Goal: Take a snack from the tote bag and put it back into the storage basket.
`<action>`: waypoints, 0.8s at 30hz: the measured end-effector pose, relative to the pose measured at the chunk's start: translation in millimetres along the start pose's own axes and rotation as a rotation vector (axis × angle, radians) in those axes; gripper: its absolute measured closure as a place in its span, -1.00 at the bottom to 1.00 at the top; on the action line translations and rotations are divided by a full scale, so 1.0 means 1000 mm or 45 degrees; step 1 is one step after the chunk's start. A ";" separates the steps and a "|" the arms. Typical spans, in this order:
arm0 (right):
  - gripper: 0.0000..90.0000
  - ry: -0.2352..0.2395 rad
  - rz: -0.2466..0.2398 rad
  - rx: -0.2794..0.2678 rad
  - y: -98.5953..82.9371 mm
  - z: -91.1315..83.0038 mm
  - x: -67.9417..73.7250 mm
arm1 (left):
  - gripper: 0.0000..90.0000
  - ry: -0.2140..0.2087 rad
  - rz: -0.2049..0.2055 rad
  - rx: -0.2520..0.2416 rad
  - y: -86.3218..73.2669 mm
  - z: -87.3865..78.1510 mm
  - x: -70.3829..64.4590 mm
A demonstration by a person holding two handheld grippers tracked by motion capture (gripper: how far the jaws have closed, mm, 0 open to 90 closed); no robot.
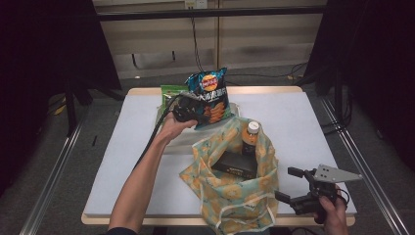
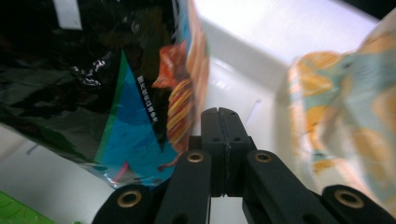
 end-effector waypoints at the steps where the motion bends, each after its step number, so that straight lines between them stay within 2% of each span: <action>1: -0.97 -0.001 0.001 0.003 0.000 0.000 0.000 | 0.99 0.005 0.001 0.020 0.001 0.000 0.001; 5: -0.97 0.006 -0.005 0.005 0.000 0.001 0.001 | 1.00 0.012 -0.027 0.013 0.002 0.006 0.007; 7: -0.97 -0.001 -0.002 0.007 0.000 0.000 0.000 | 1.00 0.032 -0.039 0.021 0.002 0.008 0.010; 8: -0.97 -0.002 0.001 0.007 0.000 0.000 0.000 | 1.00 0.060 -0.048 0.034 0.001 0.008 0.011; 9: -0.97 -0.002 0.001 0.008 0.000 0.000 0.000 | 1.00 0.030 -0.051 0.027 0.000 0.010 0.012; 10: -0.97 0.000 -0.001 0.006 -0.001 0.000 0.000 | 1.00 0.027 -0.063 0.051 -0.001 0.010 0.012; 12: -0.97 -0.001 -0.004 0.004 -0.001 0.000 0.000 | 1.00 0.043 -0.065 0.063 -0.003 0.010 0.014; 15: -0.97 0.000 -0.005 0.003 -0.001 -0.001 0.000 | 1.00 0.056 -0.085 0.048 -0.003 0.011 0.015; 18: -0.97 0.000 -0.004 0.003 -0.001 -0.001 0.000 | 1.00 0.077 -0.067 0.071 -0.002 0.010 0.017; 24: -0.97 -0.002 -0.004 0.004 0.000 0.000 0.000 | 1.00 0.097 -0.073 0.068 -0.004 0.008 0.020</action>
Point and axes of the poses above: each handheld gripper's, and its own axes: z roughly forward along the jaws, y roughly out of its top, x roughly to its left, the point moved 3 cm from there along z, roughly forward along the jaws, and after that the axes turned 13 degrees about -y, right-handed, at the moved point
